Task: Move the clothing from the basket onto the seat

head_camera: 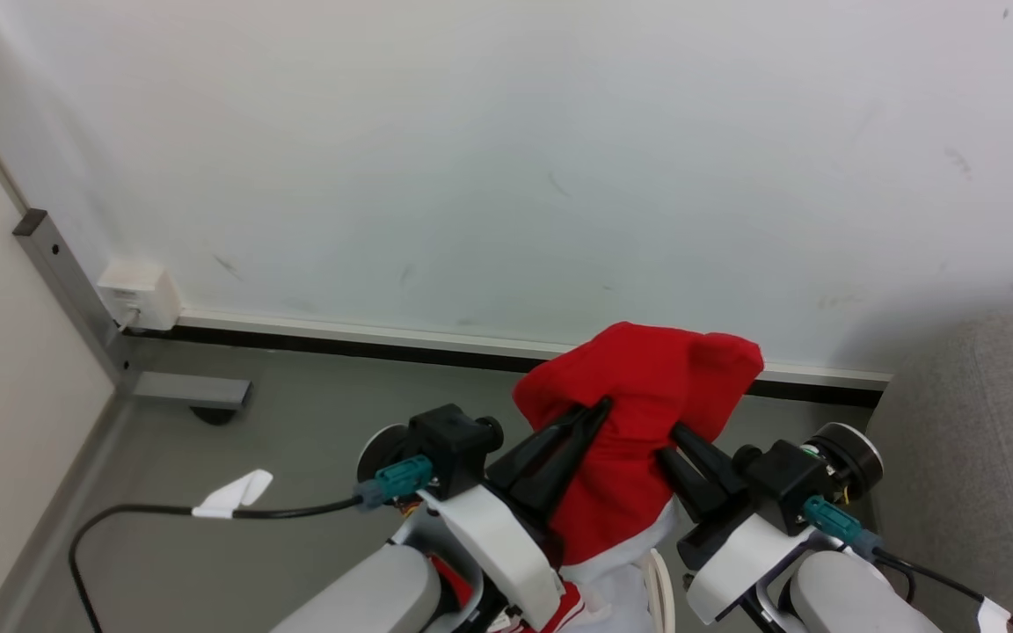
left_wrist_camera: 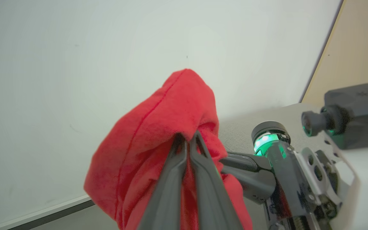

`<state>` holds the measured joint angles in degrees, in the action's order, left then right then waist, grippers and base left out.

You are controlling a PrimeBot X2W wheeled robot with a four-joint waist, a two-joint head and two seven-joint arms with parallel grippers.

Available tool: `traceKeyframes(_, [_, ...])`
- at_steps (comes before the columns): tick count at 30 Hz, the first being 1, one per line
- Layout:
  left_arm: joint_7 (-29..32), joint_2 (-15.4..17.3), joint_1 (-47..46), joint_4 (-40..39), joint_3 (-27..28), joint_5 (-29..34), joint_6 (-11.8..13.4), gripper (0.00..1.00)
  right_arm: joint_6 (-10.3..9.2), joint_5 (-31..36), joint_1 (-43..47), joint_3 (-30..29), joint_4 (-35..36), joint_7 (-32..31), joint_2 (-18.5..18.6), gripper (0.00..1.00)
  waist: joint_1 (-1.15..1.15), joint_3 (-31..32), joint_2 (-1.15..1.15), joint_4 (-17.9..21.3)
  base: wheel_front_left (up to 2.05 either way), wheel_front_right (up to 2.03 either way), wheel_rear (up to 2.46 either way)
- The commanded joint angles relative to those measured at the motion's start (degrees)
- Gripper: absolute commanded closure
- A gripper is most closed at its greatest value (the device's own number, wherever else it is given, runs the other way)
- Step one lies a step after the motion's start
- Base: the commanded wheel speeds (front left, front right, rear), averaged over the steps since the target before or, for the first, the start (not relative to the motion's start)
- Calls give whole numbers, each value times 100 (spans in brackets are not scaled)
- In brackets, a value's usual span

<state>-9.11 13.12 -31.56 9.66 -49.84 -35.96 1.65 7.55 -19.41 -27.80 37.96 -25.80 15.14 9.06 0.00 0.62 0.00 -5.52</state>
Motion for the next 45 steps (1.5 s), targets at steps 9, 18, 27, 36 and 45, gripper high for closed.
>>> traceKeyframes(9, [-169, 165, 214, 149, 149, -128, 129, 96, -13, -140, 451, -673, 711, 1, 96, 100, 0, -39, 0, 375, 0, 0, 0])
traceKeyframes(18, [-287, 206, 262, 44, 182, -103, 154, 0, -12, -214, 644, -1343, 1178, 1, 142, 100, 0, -101, 0, 963, 0, 0, 0])
traceKeyframes(27, [-453, 324, 227, 8, 165, 147, 159, 0, -12, -361, 670, -1780, 1492, 0, 356, 100, 0, -186, 0, 1818, 0, 0, 0])
traceKeyframes(36, [-581, 431, 161, -21, 181, 514, 38, 0, -12, -335, 843, -2280, 1995, 0, 587, 100, 0, -365, 0, 2680, 0, 0, 0])
traceKeyframes(45, [-606, 463, 166, 14, 266, 647, -108, 0, -12, -988, 1009, -2607, 2386, 0, 446, 100, 0, -586, 0, 3209, 0, 0, 0])
